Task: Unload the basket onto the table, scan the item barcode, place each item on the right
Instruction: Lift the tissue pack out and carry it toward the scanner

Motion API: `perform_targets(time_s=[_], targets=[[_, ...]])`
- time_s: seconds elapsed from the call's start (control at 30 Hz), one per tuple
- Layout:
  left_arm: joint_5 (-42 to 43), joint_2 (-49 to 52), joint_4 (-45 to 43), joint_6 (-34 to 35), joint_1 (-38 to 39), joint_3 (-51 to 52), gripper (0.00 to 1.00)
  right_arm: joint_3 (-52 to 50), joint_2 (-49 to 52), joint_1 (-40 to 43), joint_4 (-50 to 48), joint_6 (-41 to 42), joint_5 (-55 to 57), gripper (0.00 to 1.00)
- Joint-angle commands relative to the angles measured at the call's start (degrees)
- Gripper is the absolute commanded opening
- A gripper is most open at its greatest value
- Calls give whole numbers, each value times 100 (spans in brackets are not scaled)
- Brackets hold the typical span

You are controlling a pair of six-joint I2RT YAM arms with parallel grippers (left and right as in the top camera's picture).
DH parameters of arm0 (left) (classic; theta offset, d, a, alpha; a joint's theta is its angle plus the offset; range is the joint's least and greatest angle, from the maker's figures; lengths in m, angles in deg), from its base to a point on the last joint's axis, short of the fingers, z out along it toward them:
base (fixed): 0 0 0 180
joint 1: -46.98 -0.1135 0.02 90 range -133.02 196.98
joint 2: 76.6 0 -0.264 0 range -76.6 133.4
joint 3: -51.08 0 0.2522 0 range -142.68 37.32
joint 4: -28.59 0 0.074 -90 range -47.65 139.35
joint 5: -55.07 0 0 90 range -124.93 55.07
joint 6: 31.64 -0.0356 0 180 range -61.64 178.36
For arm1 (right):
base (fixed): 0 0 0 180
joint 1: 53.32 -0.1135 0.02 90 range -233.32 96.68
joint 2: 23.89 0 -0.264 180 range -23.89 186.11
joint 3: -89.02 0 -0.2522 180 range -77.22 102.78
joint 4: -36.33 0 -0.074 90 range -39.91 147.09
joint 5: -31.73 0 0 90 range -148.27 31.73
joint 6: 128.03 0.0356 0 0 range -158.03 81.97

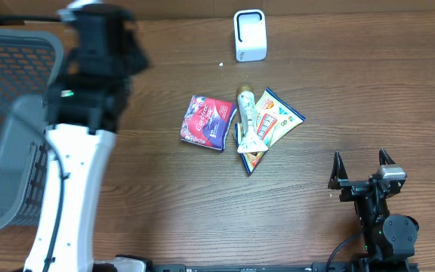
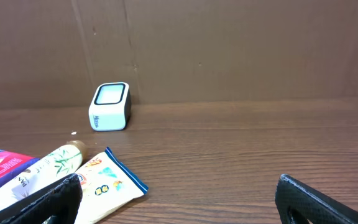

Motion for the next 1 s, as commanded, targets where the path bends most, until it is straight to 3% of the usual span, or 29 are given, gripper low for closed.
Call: perform_targets(time_s=[0.0, 0.27, 0.57, 0.6, 0.67, 0.7, 0.8, 0.97], targets=[[1434, 417, 68, -214, 866, -74, 4, -61, -68, 33, -37, -24, -2, 100], [1661, 1770, 249, -214, 2345, -74, 4, -61, -68, 33, -37, -24, -2, 100], [1976, 3001, -52, -256, 3091, -74, 5, -61, -68, 33, -37, -24, -2, 100], [2002, 3086, -48, -256, 3128, -74, 12, -61, -68, 33, -37, -26, -2, 100], [2107, 3217, -48, -256, 3169, -74, 39, -61, -68, 33, -37, -26, -2, 100], [2197, 3239, -48, -264, 3187, -74, 45, -61, -68, 33, -37, -24, -2, 100], [2538, 3257, -94, -496, 3195, -79, 55, -61, -68, 33, -37, -24, -2, 100], [3034, 3230, -48, -841, 3193, -251, 56, -61, -68, 33, -37, -26, -2, 100]])
